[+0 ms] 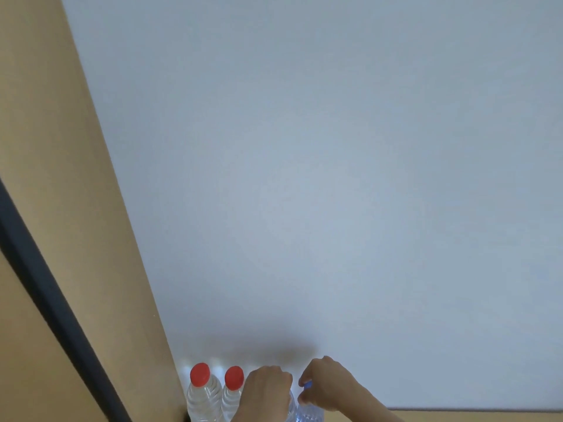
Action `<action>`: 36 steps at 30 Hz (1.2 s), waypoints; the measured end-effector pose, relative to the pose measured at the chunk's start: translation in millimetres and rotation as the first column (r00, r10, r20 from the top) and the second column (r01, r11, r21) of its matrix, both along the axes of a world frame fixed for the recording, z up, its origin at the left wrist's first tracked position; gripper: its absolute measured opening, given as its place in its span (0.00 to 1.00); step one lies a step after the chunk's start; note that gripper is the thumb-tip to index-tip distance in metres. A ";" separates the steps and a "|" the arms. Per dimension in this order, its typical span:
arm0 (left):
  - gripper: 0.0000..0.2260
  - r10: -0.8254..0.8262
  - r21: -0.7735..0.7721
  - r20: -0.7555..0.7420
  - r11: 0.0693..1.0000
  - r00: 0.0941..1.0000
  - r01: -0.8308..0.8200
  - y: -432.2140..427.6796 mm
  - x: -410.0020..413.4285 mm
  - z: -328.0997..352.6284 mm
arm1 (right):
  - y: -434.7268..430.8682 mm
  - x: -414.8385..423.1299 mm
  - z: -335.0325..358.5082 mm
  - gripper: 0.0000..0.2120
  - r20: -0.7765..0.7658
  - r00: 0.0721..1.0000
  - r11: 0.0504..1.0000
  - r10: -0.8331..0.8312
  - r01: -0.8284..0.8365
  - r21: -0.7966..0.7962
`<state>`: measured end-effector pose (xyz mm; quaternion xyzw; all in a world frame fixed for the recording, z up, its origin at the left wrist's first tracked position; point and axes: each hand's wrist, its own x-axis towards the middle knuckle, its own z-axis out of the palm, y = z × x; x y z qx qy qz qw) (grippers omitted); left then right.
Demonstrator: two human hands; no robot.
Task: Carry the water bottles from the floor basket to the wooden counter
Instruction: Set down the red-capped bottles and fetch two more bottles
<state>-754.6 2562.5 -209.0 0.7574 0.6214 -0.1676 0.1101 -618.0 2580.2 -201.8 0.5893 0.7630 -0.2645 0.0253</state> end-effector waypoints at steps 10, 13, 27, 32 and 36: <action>0.16 -0.142 0.196 0.325 0.977 0.935 0.080 14.5 -16.0 99.9 | 18.1 -8.1 76.1 0.16 0.057 0.977 0.973 0.205 -0.210 0.099; 0.15 -0.129 0.179 0.295 0.981 0.947 0.078 17.5 -22.2 123.2 | 21.6 -11.6 97.3 0.16 0.124 0.956 0.957 0.265 -0.277 0.087; 0.15 -0.208 0.365 0.267 0.926 0.941 0.101 3.5 -39.7 243.1 | 10.4 -13.4 234.8 0.16 0.243 0.923 0.899 0.298 -0.357 0.254; 0.12 -0.275 0.586 0.317 0.809 0.907 0.040 -7.4 -44.7 262.1 | 3.3 -6.3 257.6 0.14 0.116 0.963 0.815 0.244 -0.269 0.513; 0.14 -0.356 0.779 0.275 0.627 0.893 0.009 -16.0 -54.2 260.0 | -5.0 -5.6 257.2 0.15 0.021 0.973 0.667 0.231 -0.174 0.724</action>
